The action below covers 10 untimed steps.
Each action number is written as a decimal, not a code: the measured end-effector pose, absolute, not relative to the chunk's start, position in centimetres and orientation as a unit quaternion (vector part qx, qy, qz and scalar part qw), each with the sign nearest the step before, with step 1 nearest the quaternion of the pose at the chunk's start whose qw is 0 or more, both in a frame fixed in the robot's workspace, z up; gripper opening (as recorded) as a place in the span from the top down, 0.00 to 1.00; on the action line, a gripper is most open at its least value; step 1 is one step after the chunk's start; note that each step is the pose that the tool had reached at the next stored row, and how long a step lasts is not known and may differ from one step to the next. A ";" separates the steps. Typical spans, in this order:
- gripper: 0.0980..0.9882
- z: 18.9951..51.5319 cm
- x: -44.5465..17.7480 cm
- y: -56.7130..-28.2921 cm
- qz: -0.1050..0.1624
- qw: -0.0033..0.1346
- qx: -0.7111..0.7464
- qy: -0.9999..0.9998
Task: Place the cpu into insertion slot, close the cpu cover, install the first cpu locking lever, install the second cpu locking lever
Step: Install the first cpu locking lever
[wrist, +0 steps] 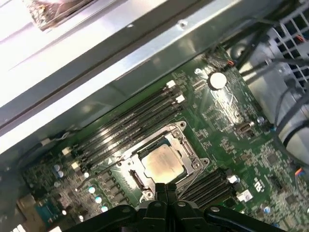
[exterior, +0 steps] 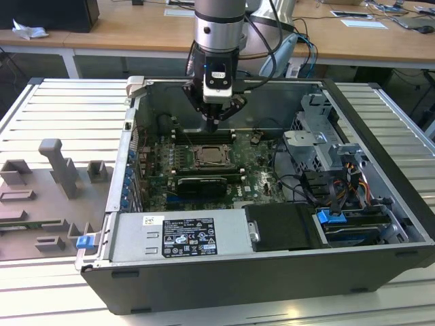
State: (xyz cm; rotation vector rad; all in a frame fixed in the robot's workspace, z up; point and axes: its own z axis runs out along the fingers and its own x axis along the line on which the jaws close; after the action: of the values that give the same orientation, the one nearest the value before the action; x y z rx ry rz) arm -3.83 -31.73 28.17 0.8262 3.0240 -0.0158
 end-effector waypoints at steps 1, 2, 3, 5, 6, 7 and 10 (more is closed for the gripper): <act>0.99 28.2 -3.8 -31.7 -0.005 0.003 0.244 0.970; 0.99 28.2 -3.9 -31.7 -0.005 0.003 0.235 0.972; 0.99 28.2 -3.9 -31.7 -0.005 0.004 0.226 0.974; 0.99 28.2 -3.9 -31.7 -0.005 0.004 0.210 0.978; 0.99 28.2 -3.9 -31.7 -0.005 0.004 0.204 0.979; 0.99 28.2 -3.9 -31.7 -0.005 0.004 0.199 0.980; 0.99 28.2 -3.9 -31.7 -0.005 0.004 0.184 0.983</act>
State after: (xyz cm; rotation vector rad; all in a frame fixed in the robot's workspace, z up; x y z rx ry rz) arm -3.89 -31.73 28.16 0.5768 3.0805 -0.0149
